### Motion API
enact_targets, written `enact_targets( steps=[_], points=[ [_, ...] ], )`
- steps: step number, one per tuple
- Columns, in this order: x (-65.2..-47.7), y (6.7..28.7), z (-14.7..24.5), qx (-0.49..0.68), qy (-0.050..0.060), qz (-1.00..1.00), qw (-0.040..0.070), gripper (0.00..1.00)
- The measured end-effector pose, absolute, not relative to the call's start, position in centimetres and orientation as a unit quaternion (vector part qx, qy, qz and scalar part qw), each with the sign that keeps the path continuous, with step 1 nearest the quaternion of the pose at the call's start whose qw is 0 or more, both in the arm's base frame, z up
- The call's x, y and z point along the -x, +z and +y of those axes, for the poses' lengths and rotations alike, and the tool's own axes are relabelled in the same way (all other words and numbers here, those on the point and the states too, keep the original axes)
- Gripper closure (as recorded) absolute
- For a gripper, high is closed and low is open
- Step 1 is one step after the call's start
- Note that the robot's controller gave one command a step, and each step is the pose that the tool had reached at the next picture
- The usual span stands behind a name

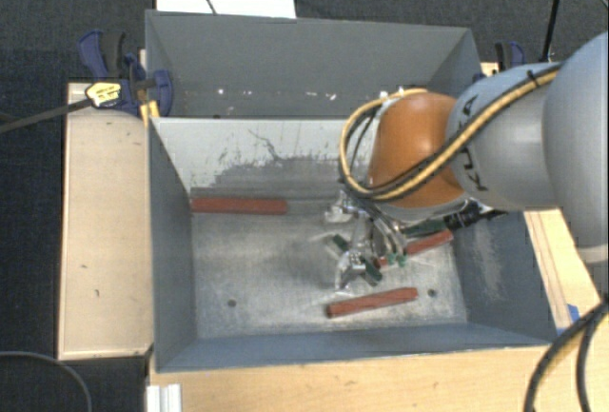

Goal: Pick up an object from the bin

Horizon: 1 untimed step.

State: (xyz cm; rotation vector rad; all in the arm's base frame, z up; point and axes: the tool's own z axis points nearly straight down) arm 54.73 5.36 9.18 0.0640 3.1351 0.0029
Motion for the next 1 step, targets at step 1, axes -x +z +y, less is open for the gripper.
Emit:
enact_targets(
  steps=[1],
  points=[
    [-53.08, 7.59, 0.25, 0.083, 0.002, 0.997, 0.009, 1.00]
  ],
)
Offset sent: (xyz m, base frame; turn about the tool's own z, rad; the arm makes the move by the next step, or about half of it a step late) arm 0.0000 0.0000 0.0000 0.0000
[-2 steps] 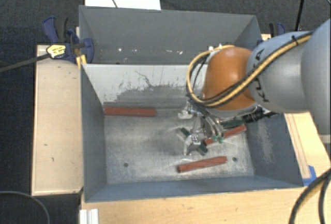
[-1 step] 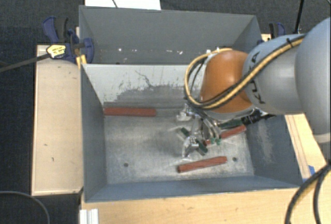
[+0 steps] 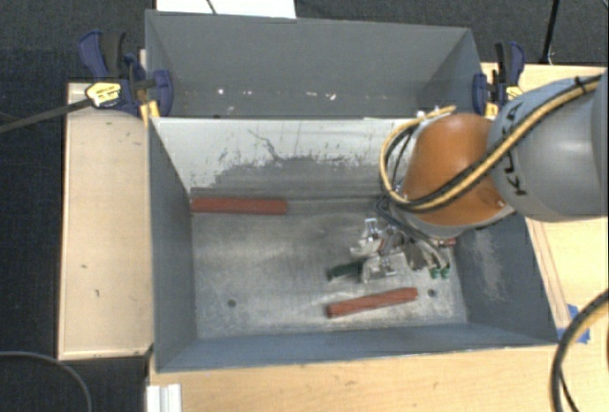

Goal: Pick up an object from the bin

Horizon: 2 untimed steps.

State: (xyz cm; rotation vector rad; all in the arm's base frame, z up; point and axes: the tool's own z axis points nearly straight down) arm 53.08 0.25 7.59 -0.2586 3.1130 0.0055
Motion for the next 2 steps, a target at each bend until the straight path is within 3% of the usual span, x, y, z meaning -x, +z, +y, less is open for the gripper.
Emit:
enact_targets(
  steps=[1, 2],
  points=[
    [-53.1, 7.6, 0.2, 0.082, 0.002, 0.997, 0.009, 1.00],
    [-52.5, 21.5, 1.0, 0.125, 0.000, 0.992, 0.002, 1.00]
  ],
)
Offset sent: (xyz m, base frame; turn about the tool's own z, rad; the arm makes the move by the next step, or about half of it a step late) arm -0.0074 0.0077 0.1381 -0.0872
